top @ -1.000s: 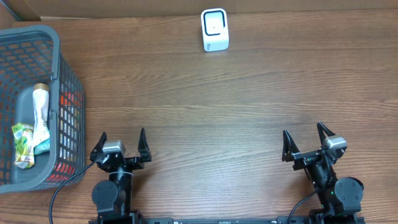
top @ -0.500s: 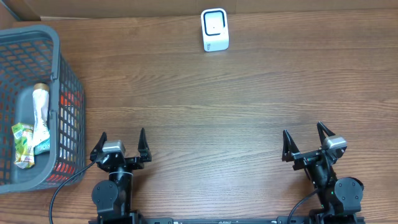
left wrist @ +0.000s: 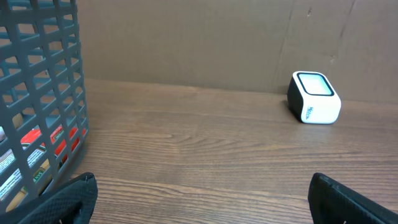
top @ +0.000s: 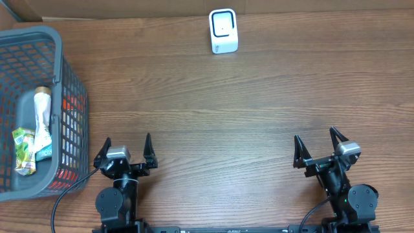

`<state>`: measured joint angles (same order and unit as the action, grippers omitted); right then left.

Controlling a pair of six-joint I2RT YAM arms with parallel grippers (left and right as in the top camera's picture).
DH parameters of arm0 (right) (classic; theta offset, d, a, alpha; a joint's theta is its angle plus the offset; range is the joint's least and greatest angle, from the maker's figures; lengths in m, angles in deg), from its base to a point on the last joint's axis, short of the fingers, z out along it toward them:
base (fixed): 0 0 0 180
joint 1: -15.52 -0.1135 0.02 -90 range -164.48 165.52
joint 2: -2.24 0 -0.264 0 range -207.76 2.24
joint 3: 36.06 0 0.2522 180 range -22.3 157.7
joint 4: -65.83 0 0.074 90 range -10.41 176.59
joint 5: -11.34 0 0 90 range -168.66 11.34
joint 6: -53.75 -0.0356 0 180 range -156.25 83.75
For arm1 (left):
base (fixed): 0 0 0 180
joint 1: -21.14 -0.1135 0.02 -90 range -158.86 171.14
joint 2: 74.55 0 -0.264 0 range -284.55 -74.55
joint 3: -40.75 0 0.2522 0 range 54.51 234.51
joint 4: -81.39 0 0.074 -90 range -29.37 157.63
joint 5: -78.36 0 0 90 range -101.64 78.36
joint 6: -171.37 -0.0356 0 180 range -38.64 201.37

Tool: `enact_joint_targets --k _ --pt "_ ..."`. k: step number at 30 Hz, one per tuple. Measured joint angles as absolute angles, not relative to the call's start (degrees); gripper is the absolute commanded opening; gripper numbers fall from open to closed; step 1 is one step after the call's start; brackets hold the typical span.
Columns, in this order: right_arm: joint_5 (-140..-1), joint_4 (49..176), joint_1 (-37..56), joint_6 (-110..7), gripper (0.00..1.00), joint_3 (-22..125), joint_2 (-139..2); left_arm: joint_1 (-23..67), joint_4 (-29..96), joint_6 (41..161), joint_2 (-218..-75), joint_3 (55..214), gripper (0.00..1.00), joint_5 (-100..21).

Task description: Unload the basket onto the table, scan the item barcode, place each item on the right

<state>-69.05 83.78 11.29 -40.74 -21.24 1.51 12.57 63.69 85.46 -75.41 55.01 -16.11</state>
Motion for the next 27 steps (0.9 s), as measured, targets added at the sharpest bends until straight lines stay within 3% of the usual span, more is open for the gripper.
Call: enact_joint_targets --k 27 --pt "-69.03 83.75 11.29 -40.72 1.0 -21.24 1.51 12.57 63.69 85.46 -75.39 55.01 1.0 -16.11"
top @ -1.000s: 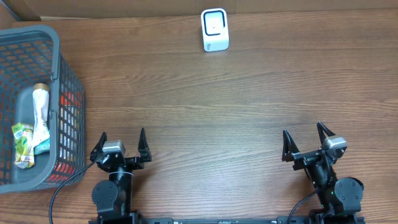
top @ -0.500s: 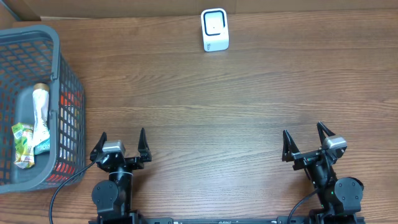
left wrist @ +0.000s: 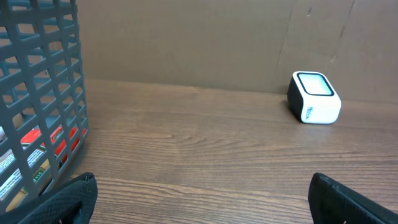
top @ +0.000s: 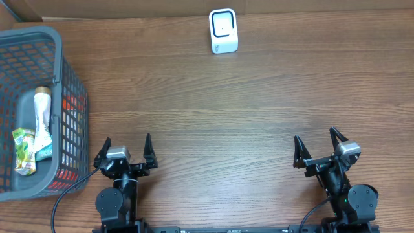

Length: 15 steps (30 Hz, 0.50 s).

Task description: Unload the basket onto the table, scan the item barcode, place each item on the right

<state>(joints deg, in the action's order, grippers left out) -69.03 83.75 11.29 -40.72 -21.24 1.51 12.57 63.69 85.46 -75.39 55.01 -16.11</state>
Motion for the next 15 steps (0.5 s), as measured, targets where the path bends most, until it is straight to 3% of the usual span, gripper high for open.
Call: enact_joint_targets --k 15 --pt "-69.31 83.73 11.29 -40.7 1.0 -21.24 1.51 12.57 63.69 85.46 -75.39 55.01 1.0 -16.11"
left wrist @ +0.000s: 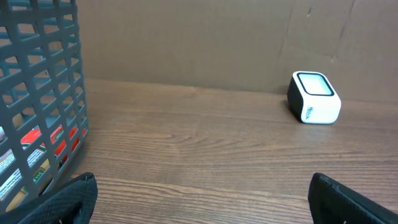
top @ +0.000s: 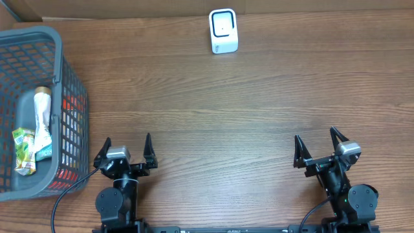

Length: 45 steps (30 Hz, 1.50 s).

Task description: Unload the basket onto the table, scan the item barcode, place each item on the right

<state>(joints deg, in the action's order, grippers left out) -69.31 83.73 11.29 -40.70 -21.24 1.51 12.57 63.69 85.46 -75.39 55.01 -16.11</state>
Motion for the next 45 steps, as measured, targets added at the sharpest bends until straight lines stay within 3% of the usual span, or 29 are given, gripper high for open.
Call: enact_joint_targets --k 20,31,36,45 --pt "-62.36 82.64 11.29 -43.67 1.0 -21.24 1.51 12.57 63.73 86.88 -75.41 55.01 0.99 -16.17" --pt "-60.85 88.43 11.29 -40.91 1.0 -13.78 1.27 12.57 64.23 88.94 -75.41 56.6 1.0 -28.09" --pt "-60.83 89.15 11.29 -39.58 1.0 -7.82 -2.84 12.54 64.47 89.77 -77.88 65.56 1.0 -29.42" --pt "-60.83 97.17 11.29 -39.19 1.0 8.95 -19.78 12.54 58.81 89.9 -105.34 95.14 1.0 -32.13"
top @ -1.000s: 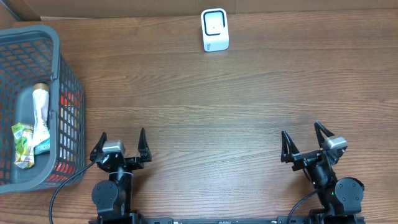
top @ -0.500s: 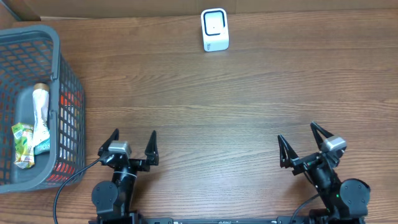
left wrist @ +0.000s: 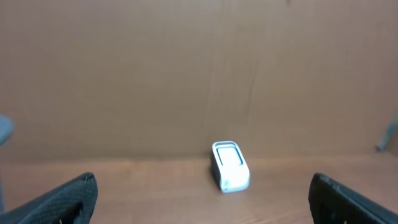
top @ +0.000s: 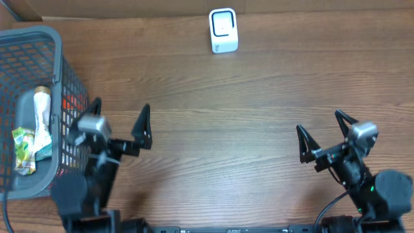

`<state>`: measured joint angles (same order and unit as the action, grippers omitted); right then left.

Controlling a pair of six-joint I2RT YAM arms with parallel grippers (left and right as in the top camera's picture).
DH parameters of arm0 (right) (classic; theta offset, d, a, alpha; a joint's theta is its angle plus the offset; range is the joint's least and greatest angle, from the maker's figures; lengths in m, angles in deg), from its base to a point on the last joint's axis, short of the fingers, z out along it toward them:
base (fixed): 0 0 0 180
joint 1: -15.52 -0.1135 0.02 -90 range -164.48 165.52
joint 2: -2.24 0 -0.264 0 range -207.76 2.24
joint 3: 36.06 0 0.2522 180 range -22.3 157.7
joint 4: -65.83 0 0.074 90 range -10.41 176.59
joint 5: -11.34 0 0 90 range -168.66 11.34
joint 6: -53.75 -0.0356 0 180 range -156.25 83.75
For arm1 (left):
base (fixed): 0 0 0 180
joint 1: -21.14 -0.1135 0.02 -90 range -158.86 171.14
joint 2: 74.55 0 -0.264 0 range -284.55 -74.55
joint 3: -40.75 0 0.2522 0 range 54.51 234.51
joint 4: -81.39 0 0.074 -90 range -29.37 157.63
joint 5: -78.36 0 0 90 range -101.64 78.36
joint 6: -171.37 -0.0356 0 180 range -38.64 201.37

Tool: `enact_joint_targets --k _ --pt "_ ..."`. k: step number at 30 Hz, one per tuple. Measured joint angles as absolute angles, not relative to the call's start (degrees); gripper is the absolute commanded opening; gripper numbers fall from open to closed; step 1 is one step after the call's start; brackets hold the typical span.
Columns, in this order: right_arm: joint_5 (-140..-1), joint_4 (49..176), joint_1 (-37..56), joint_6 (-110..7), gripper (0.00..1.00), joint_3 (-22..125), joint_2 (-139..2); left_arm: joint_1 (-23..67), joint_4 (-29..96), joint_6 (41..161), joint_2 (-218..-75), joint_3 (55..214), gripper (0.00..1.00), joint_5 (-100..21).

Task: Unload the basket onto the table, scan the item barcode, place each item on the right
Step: 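Raise both arms and reach the left gripper into the grey basket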

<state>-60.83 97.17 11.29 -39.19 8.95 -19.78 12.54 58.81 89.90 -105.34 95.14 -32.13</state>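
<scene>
The white barcode scanner [top: 223, 30] stands at the table's far edge; the left wrist view shows the scanner [left wrist: 231, 166] ahead, slightly blurred. Items lie in the grey basket [top: 57, 61] at the left: a white tube [top: 43, 120], a green packet [top: 23, 150] and something red [top: 74, 103]. My left gripper [top: 119, 120] is open and empty, raised beside the basket's right wall. My right gripper [top: 321, 133] is open and empty at the right front.
A brown cardboard wall [left wrist: 186, 74] backs the table behind the scanner. The basket's dark handle [top: 58, 58] runs along its right rim, close to my left arm.
Both arms have risen from their rest poses at the front edge. The left gripper now sits higher and farther left, by the basket; its camera now looks at the scanner and wall.
At all three earlier moments both arms rested at the table's front edge with open grippers, the basket at the left and the scanner at the back. Now both arms are lifted, the left one beside the basket.
</scene>
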Motion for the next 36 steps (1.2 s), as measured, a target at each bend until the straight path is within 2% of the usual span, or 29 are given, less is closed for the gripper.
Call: enact_joint_targets --k 7,12,14,16,23,31,36 --pt "-60.85 113.13 11.29 -37.66 1.0 28.09 -33.55 12.54 28.08 88.22 -129.71 130.3 1.0 -35.08" --pt "-60.81 129.72 11.29 -35.43 1.0 45.27 -46.6 12.54 3.38 87.12 -144.79 160.29 1.0 -35.04" --pt "-60.85 139.45 11.29 -34.97 1.0 52.92 -52.74 12.54 -5.45 86.93 -149.03 169.1 1.0 -35.01" --pt "-60.88 146.94 11.29 -34.75 1.0 61.64 -59.8 12.54 -9.27 86.93 -151.37 172.95 1.0 -35.01" --pt "-59.48 151.55 11.31 -34.79 1.0 67.07 -69.98 12.54 -12.99 86.95 -157.66 173.75 1.0 -34.05" --pt "-56.96 151.55 11.31 -34.82 1.0 67.07 -72.34 12.57 -9.56 89.18 -160.07 173.78 1.0 -46.75" --pt "-56.57 151.36 11.29 -34.77 1.0 67.07 -72.34 12.54 -7.35 90.6 -160.07 173.78 1.0 -48.72"
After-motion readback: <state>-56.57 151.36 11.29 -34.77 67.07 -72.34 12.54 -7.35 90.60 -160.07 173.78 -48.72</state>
